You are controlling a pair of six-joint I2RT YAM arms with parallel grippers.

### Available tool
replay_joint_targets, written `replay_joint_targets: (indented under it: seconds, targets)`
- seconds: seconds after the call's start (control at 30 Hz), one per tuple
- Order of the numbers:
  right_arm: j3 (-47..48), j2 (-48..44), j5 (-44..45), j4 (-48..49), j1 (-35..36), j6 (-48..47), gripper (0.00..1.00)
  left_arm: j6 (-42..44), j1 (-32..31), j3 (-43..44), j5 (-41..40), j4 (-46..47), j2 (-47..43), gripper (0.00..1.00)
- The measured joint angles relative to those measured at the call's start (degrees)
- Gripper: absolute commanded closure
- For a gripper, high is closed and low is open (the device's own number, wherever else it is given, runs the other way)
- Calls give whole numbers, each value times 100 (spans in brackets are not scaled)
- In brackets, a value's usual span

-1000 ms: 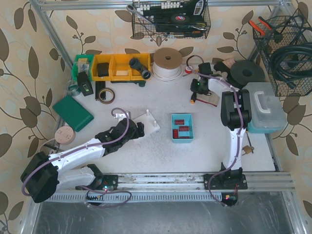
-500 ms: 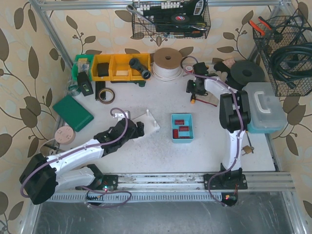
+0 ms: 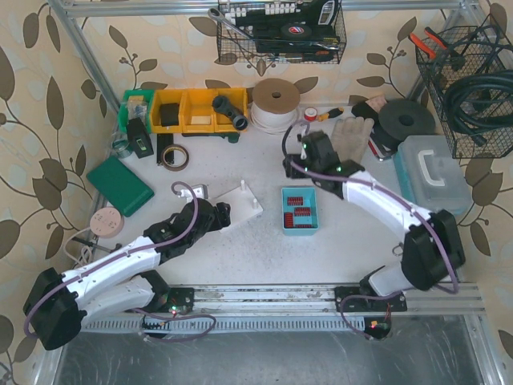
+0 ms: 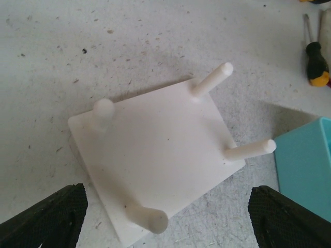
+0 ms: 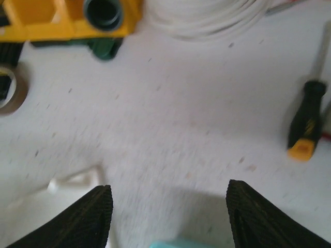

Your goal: Install the large spring

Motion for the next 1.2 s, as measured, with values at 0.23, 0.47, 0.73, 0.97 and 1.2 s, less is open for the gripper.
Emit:
replay_joint_targets:
  seconds: [0.23, 0.47, 0.73, 0.97, 1.2]
  targets:
    - [-1458, -975, -61, 385, 807, 278, 41, -144, 0, 2, 190, -385, -4, 8]
    - [-1858, -1405, -203, 461, 807, 538, 40, -378, 0, 4, 319, -929, -332, 8]
    - [-2374, -2011, -341, 415, 839, 944, 41, -1134, -155, 4, 490, -1628, -1438, 14]
    - [-2288, -1779, -101, 164, 1429, 1091, 41, -1759, -739, 2, 553, -2234, -1587, 14]
    - [-1572, -1368, 260, -861, 1582, 1193, 42, -1532, -752, -170, 549, -1779, -1467, 13]
